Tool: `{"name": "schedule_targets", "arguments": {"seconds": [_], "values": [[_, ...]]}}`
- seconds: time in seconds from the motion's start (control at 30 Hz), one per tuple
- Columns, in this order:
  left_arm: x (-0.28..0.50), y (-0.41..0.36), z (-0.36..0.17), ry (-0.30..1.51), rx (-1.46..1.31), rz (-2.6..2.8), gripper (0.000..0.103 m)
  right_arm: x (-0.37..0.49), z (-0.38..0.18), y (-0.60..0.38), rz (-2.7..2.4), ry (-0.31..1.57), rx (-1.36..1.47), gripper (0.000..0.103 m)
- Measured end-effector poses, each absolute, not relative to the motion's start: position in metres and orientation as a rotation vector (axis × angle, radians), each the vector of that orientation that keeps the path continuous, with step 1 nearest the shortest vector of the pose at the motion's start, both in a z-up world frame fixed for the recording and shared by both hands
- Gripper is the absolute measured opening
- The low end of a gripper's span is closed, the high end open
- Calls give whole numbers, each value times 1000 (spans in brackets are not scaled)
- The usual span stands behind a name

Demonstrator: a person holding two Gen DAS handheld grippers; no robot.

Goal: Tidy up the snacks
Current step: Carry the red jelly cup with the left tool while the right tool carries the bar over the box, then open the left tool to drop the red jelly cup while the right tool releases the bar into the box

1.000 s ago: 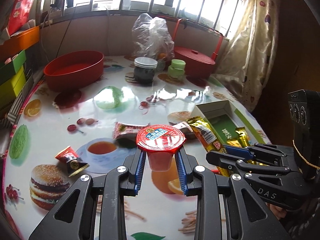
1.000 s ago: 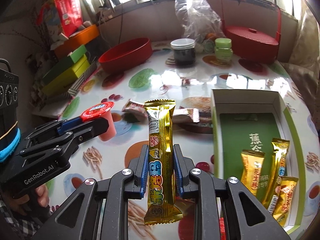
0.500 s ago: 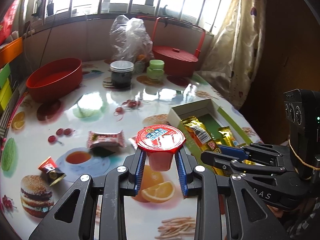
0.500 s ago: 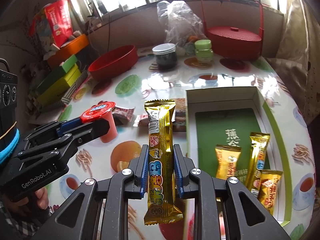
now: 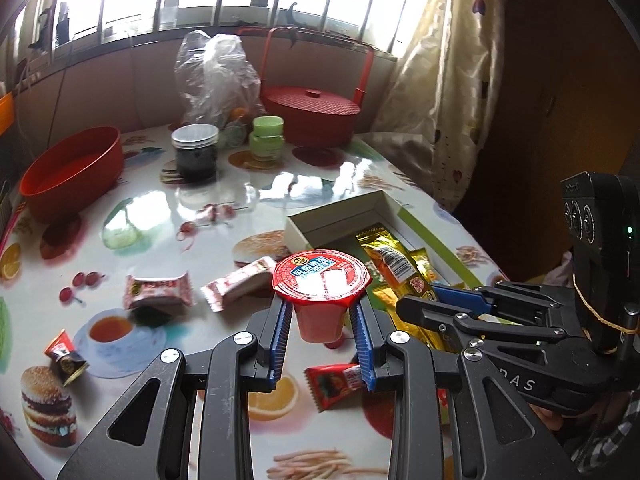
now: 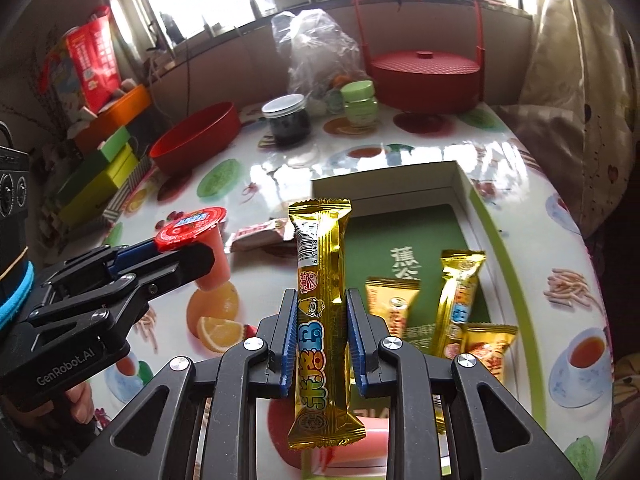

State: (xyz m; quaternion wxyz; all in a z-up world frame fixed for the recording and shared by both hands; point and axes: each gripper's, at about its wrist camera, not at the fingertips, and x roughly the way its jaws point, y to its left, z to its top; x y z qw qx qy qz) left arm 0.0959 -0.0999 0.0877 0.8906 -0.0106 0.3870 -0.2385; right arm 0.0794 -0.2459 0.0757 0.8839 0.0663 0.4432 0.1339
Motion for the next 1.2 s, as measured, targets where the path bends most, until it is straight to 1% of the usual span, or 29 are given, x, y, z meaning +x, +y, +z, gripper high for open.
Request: {"name": "schedule_targets", "arguments": {"seconds": [0.57,1.2], "values": [[113,-148,79,848,-12,-583,31,73,58,-298,156,949,181,22],[120,-175,50,923,31,-587,31,73,46,-311,73,956,119,22]]}}
